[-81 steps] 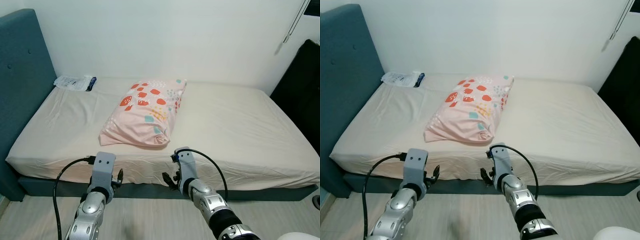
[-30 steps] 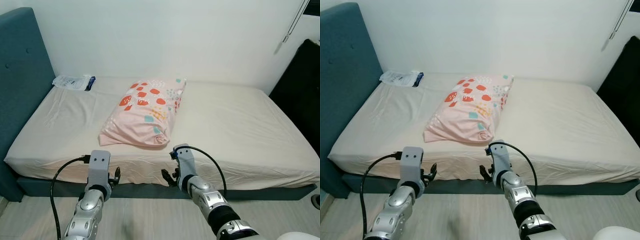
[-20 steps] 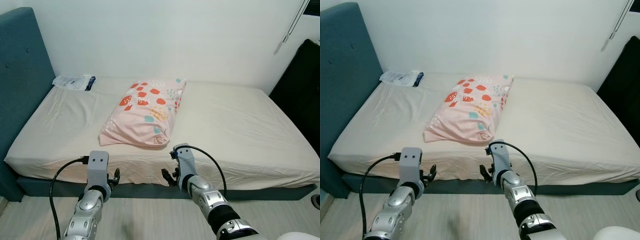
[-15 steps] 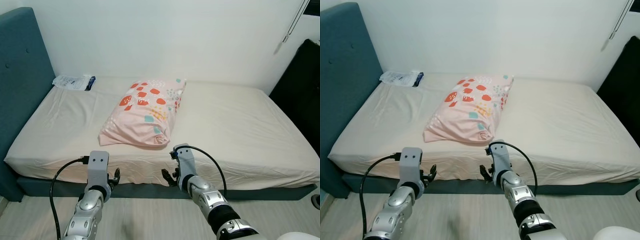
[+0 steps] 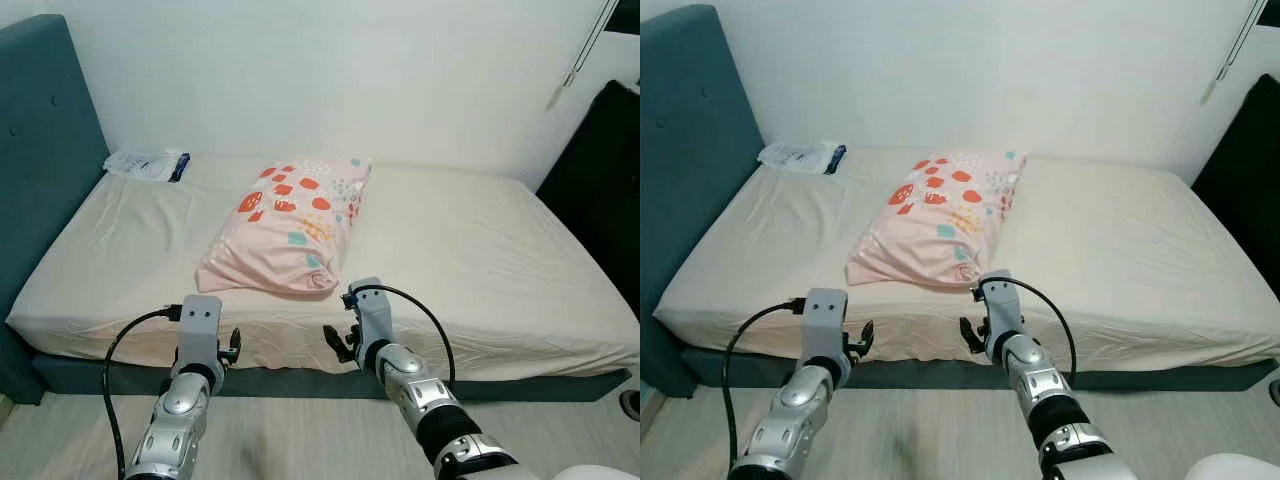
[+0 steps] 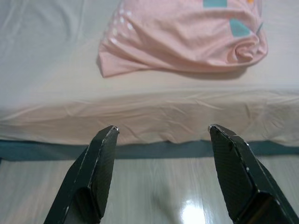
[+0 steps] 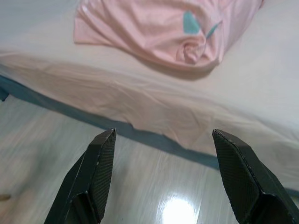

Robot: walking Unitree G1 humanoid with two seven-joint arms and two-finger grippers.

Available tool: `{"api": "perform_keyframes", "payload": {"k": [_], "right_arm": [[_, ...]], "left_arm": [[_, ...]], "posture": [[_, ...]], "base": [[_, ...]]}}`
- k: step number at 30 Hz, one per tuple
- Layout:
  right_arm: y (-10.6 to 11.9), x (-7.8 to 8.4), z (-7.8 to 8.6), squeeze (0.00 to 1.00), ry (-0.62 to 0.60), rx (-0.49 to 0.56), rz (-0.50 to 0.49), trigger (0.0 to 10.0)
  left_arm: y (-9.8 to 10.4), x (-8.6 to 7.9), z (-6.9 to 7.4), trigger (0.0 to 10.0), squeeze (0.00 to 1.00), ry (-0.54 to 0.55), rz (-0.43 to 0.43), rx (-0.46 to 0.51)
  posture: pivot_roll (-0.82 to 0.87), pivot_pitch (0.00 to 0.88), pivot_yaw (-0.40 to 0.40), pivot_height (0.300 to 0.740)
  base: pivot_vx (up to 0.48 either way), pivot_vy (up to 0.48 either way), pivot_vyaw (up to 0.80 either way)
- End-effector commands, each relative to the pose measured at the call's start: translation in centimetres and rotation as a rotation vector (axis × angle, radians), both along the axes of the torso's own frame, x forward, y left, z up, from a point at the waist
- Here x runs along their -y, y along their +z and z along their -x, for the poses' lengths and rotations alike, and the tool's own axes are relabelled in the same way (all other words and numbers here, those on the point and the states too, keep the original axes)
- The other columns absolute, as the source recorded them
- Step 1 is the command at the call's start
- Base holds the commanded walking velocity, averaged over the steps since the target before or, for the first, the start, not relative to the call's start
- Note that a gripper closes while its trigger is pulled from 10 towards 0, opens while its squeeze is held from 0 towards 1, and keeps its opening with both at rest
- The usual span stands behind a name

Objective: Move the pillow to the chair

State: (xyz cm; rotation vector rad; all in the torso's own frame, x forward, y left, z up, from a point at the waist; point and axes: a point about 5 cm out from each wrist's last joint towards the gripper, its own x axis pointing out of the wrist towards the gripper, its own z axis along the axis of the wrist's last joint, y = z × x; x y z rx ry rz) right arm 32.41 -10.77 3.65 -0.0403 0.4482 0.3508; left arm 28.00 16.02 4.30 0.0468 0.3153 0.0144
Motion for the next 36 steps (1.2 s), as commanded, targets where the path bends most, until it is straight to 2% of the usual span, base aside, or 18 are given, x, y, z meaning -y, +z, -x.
{"api": "perform_keyframes", "payload": {"k": [1,4,8,14,18,20,23,26,31,36], "right_arm": [[0.7,0.3,-0.3,0.0,-0.022,0.074,-0.012,10.0],[1.0,0.5,-0.4,0.0,-0.042,0.1,-0.023,10.0],[2.0,2.5,-1.0,0.0,-0.178,0.174,-0.049,10.0],[1.9,3.4,-0.9,0.0,-0.218,0.19,-0.021,10.0],[2.4,6.2,-0.4,0.0,-0.331,0.275,0.006,10.0],[2.4,6.2,-0.4,0.0,-0.331,0.275,0.006,10.0],[2.6,7.4,-0.3,0.0,-0.374,0.289,0.011,10.0],[2.5,7.3,-0.3,0.0,-0.365,0.281,0.01,10.0],[2.4,6.2,-0.5,0.0,-0.329,0.273,0.0,10.0],[2.5,6.2,-0.5,0.0,-0.333,0.273,0.002,10.0]], "left_arm": [[0.3,-0.3,0.2,10.0,0.0,0.023,-0.019,0.048],[0.4,-0.5,0.2,10.0,0.0,0.037,-0.02,0.067],[0.5,-0.8,0.0,10.0,0.0,0.053,-0.035,0.074],[0.5,-0.8,-0.2,10.0,0.0,0.057,-0.052,0.073],[0.3,-1.6,-0.4,10.0,0.0,0.143,-0.1,0.075],[0.3,-1.6,-0.4,10.0,0.0,0.143,-0.1,0.075],[0.5,-2.4,-0.5,10.0,0.0,0.161,-0.088,0.09],[0.5,-2.3,-0.5,10.0,0.0,0.152,-0.069,0.089],[0.6,-1.3,-0.7,10.0,0.0,0.103,0.011,0.103],[0.7,-0.7,-0.6,10.0,0.0,0.085,0.035,0.118]], "posture": [[0.1,0.0,-0.086,0.723],[0.09,0.0,-0.085,0.723],[0.08,0.0,-0.072,0.723],[0.07,0.0,-0.066,0.723],[0.06,0.0,-0.066,0.723],[0.06,0.0,-0.066,0.723],[0.06,0.0,-0.065,0.723],[0.05,0.0,-0.067,0.723],[0.05,0.0,-0.068,0.723],[0.05,0.0,-0.071,0.723]], "base": [[0.0,0.0,0.0],[0.0,0.0,0.0],[0.0,0.0,0.0],[0.0,0.0,0.0],[0.0,0.0,0.0],[0.0,0.0,0.0],[0.0,0.0,0.0],[0.0,0.0,0.0],[0.0,0.0,0.0],[0.0,0.0,0.0]]}}
